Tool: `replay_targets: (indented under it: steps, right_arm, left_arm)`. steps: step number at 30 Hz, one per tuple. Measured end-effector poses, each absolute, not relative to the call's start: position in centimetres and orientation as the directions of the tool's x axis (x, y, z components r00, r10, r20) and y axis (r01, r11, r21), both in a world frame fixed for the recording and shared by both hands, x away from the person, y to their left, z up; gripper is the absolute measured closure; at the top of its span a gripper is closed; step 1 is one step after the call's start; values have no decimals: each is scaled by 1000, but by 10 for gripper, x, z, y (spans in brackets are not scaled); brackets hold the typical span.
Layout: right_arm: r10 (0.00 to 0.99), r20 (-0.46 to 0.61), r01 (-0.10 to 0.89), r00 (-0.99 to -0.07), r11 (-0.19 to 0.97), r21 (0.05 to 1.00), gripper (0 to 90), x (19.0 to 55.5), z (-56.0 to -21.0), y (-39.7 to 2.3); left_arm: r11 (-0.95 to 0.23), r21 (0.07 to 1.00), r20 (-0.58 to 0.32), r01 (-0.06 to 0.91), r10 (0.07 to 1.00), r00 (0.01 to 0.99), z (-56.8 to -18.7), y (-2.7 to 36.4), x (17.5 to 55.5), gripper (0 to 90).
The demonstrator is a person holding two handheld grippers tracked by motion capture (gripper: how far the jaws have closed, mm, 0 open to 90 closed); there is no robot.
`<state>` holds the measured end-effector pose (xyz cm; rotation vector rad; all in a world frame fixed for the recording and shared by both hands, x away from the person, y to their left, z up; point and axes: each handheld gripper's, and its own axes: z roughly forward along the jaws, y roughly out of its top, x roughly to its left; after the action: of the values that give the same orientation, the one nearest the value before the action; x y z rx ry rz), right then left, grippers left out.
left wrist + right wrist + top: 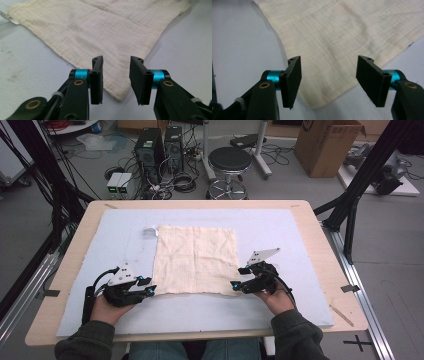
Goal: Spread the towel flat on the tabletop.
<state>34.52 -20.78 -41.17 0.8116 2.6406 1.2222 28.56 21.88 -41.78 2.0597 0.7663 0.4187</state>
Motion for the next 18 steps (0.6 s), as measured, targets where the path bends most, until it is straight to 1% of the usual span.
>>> replay_targets:
  steps: [4, 6, 15, 18]
  right_arm:
    - [533, 112, 430, -839, 522, 736, 339, 348, -412, -209]
    - [536, 99, 422, -838, 524, 740, 322, 348, -413, -208]
    - [549, 90, 416, -831, 505, 756, 298, 350, -411, -209]
    - [558, 98, 422, -824, 488, 764, 269, 351, -411, -210]
  left_arm:
    - [-421, 830, 4, 366, 660, 751, -417, 220, 286, 611]
    - [-415, 832, 1, 367, 664, 748, -417, 220, 286, 599]
    - [-410, 831, -14, 376, 659, 752, -417, 220, 288, 557]
    - [-396, 836, -27, 381, 663, 748, -416, 220, 288, 549]
